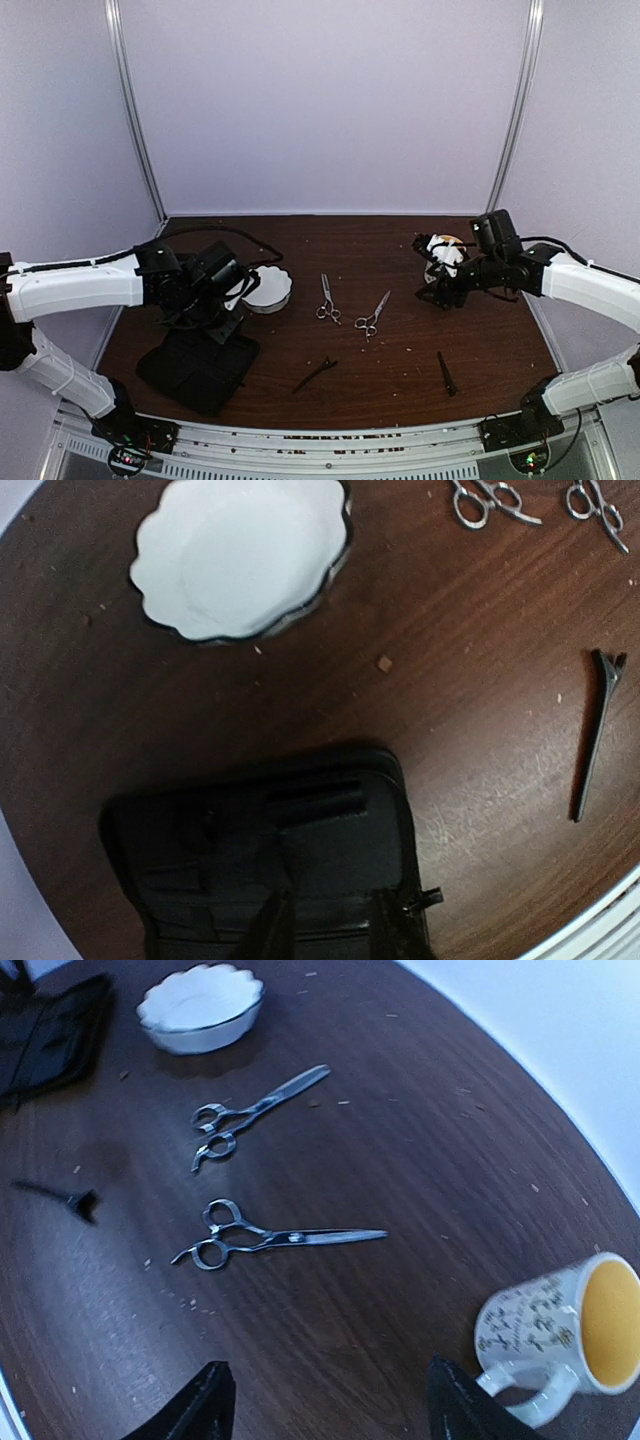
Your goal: Sort the hair-cutting tools
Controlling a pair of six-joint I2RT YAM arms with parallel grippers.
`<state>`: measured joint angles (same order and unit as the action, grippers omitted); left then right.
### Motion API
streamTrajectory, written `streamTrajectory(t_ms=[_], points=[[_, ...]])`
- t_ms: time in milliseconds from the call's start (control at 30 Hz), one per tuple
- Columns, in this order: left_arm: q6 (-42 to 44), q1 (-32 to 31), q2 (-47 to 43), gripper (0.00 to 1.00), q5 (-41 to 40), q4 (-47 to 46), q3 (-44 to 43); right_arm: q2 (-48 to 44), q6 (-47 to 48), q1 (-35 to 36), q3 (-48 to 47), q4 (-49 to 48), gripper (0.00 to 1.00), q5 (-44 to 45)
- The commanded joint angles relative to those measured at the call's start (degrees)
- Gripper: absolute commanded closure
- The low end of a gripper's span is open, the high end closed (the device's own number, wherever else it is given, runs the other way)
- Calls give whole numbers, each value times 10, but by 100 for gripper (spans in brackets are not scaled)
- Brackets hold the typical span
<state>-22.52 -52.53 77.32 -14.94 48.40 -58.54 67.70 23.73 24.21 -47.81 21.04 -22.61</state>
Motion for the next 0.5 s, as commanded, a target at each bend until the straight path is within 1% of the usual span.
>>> streamTrajectory(t_ms=[0, 33, 67, 133, 200, 233, 300, 333, 367, 467], points=[[-38, -15, 22, 83, 64, 15, 27, 27, 117, 87, -10, 52, 36, -12], [-41, -17, 30, 92, 76, 11, 34, 33, 130, 107, -10, 56, 37, -8], [-44, -18, 37, 95, 88, 6, 41, 38, 143, 130, -10, 58, 38, -4], [-48, -20, 44, 98, 108, -6, 56, 51, 167, 175, -8, 58, 40, 13], [-50, -20, 49, 99, 120, -17, 66, 69, 187, 213, -11, 56, 40, 31], [-51, -20, 53, 95, 122, -19, 68, 80, 196, 234, -15, 59, 40, 36], [-53, -20, 63, 74, 126, -22, 71, 107, 210, 261, -29, 62, 39, 46], [-54, -20, 68, 66, 127, -24, 72, 121, 215, 271, -38, 62, 38, 46], [-55, -19, 73, 60, 129, -27, 72, 141, 217, 280, -47, 61, 37, 48], [-58, -17, 83, 50, 144, -39, 77, 194, 221, 301, -81, 63, 35, 52]])
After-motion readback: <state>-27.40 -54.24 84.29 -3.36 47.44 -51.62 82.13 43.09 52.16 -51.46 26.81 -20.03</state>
